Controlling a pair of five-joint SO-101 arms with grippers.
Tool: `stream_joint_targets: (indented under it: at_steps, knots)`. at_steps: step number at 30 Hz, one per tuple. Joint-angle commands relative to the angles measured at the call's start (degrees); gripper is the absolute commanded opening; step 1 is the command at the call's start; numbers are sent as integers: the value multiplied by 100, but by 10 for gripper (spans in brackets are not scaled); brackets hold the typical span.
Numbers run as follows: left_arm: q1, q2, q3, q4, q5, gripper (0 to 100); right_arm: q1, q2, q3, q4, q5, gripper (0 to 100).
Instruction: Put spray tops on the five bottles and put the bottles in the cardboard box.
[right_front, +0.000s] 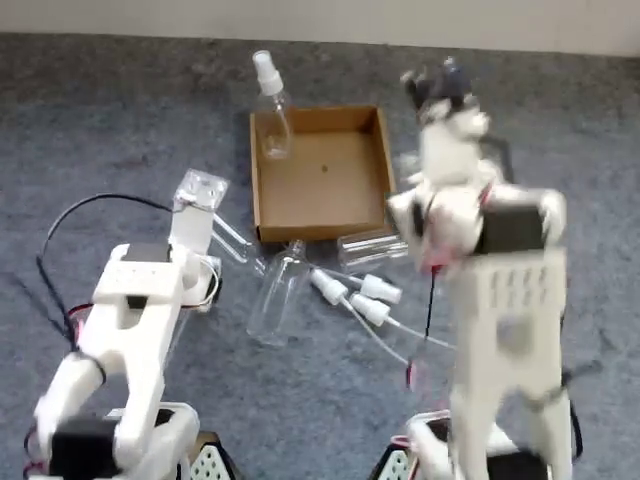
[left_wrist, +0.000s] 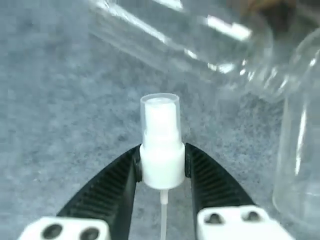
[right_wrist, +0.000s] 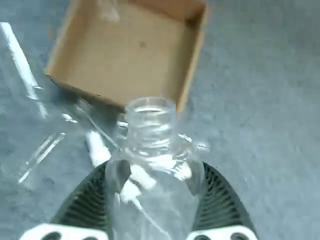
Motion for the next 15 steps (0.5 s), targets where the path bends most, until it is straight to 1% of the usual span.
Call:
stream_joint_targets:
  at_steps: [1, 3, 6, 8, 10, 13, 15]
  knots:
    - [-57, -1429, -268, 114, 123, 4, -532, -1297, 1912, -1499, -308, 3]
    - [-57, -2246, -312, 105, 457, 4, -734, -1657, 2782, -2211, -448, 3]
    - [-31, -3371, -611, 105, 1011, 4, -1270, -1982, 3846, -3081, -589, 3]
    - [-22, -4031, -787, 18, 1459, 4, -1701, -2053, 4338, -3556, -545, 3]
    - [-22, -4576, -848, -237, 1793, 4, -2097, -2044, 4673, -3996, -545, 3]
    - [-48, -5165, -831, -501, 2145, 4, -2501, -2044, 4910, -4277, -545, 3]
    - [-48, -5429, -752, -563, 2523, 4, -2756, -2044, 4927, -4295, -545, 3]
